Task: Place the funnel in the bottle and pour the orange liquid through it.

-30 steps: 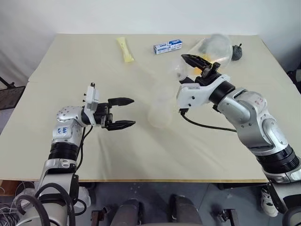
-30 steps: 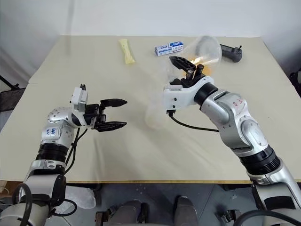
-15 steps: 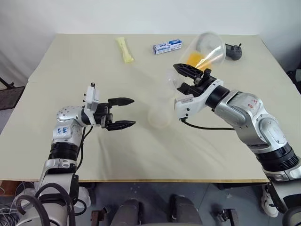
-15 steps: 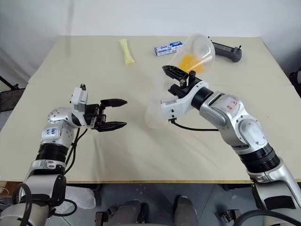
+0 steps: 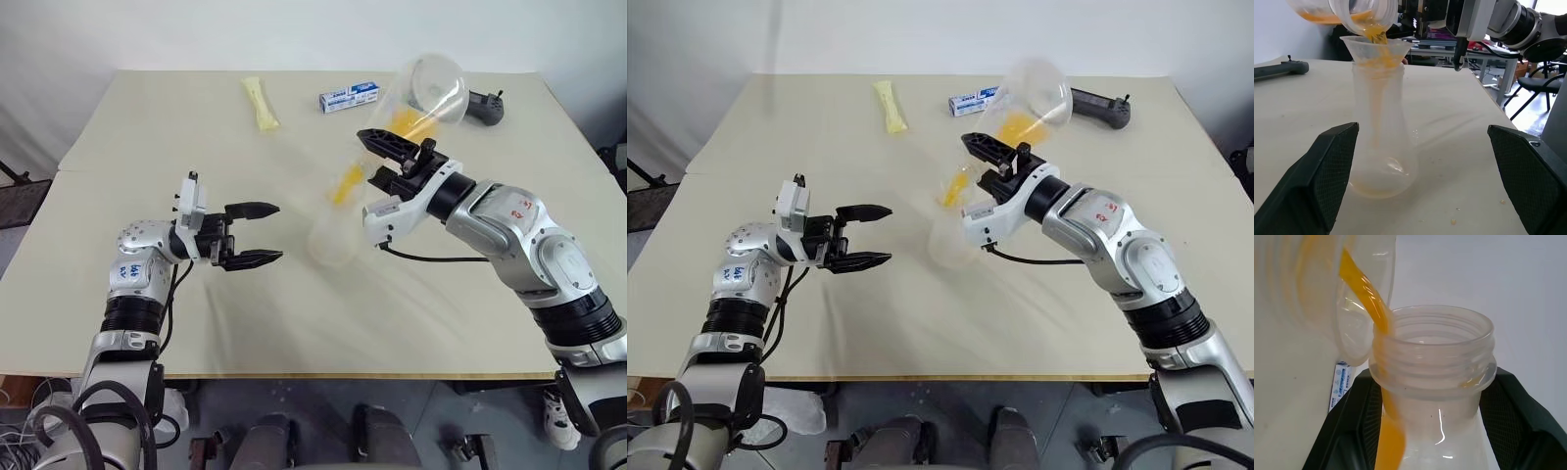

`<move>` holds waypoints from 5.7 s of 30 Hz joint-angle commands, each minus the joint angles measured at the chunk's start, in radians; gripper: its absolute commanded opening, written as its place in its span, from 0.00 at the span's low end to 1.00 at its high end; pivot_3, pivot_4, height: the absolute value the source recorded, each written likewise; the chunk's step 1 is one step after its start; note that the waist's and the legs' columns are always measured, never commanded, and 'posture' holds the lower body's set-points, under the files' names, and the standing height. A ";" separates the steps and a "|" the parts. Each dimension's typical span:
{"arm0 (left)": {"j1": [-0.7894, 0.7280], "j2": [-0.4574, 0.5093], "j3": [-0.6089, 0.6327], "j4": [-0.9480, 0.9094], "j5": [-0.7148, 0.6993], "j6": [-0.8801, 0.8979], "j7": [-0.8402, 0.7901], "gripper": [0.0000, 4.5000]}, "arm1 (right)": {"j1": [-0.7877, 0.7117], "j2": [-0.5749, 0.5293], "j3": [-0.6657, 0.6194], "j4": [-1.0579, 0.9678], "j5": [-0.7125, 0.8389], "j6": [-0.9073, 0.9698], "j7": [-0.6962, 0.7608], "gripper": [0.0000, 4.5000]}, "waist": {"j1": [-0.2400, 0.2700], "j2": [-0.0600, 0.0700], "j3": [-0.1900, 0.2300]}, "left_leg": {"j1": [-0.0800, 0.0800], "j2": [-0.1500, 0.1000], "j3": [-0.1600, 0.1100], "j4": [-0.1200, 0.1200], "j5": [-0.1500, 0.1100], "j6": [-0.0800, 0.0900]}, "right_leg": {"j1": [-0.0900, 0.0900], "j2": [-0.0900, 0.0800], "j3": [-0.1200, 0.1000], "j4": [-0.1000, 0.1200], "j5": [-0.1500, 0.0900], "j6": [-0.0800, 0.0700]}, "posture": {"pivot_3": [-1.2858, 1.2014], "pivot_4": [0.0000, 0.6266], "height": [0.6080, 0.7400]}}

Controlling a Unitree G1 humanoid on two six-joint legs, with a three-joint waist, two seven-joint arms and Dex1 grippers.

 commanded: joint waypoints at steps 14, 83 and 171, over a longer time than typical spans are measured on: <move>-0.007 0.011 0.019 -0.028 -0.012 0.000 0.003 1.00 | -0.039 -0.025 -0.055 0.024 -0.020 -0.063 -0.042 0.54 | 0.000 0.000 0.000 | 0.000 0.000 0.000 0.000 0.000 0.000 | 0.000 0.000 0.000 0.000 0.000 0.000 | 0.52 0.24 1.00; 0.030 -0.025 0.099 -0.106 -0.109 0.049 0.010 1.00 | -0.114 -0.053 -0.047 0.092 -0.084 -0.195 -0.084 0.54 | -0.001 0.000 0.000 | 0.000 0.000 0.000 0.000 0.000 0.000 | 0.000 0.000 0.000 0.000 0.000 0.000 | 0.52 0.24 1.00; 0.075 0.016 0.080 -0.188 -0.004 0.086 0.287 1.00 | 0.367 0.050 -0.852 -0.280 1.462 0.850 0.244 1.00 | 0.007 0.000 0.000 | 0.001 0.000 -0.001 -0.001 0.000 0.000 | 0.000 -0.001 -0.001 0.001 0.000 0.000 | 0.52 0.24 1.00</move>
